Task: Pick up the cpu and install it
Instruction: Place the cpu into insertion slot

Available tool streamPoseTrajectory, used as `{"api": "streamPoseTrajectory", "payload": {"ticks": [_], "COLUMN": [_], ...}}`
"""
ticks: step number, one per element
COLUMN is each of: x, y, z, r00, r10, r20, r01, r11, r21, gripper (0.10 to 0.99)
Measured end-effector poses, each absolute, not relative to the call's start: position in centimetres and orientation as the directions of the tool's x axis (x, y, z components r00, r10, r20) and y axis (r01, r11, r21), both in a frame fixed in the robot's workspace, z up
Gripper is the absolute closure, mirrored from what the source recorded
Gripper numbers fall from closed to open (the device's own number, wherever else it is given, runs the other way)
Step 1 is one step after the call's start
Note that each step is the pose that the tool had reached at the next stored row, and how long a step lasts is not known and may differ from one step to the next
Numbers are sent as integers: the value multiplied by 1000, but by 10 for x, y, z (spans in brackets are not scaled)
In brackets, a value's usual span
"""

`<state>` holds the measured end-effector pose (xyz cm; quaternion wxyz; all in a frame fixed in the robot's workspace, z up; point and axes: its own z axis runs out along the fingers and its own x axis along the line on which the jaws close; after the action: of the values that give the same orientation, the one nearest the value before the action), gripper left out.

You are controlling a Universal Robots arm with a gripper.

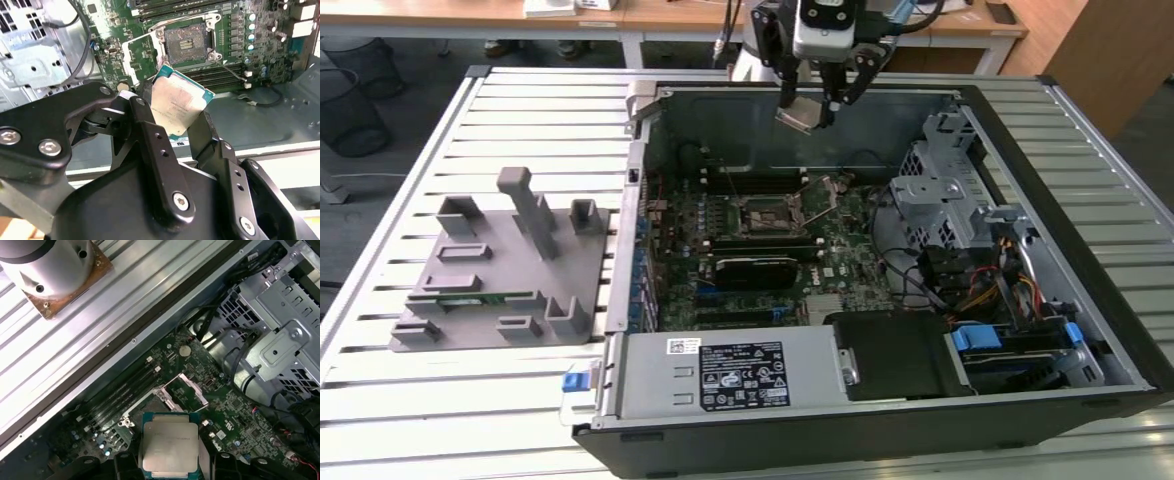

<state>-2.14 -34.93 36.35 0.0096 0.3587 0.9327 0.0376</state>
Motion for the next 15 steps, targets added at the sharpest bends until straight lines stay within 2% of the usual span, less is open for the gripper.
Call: {"api": "streamPoseTrajectory", "payload": {"ticks": [15], "x": [-21], "y": [-349], "z": [362], "r00": [-645], "r10": [764], "r20": [13], "r01": [763], "r11": [642], "r21": [72], "gripper": [557]}}
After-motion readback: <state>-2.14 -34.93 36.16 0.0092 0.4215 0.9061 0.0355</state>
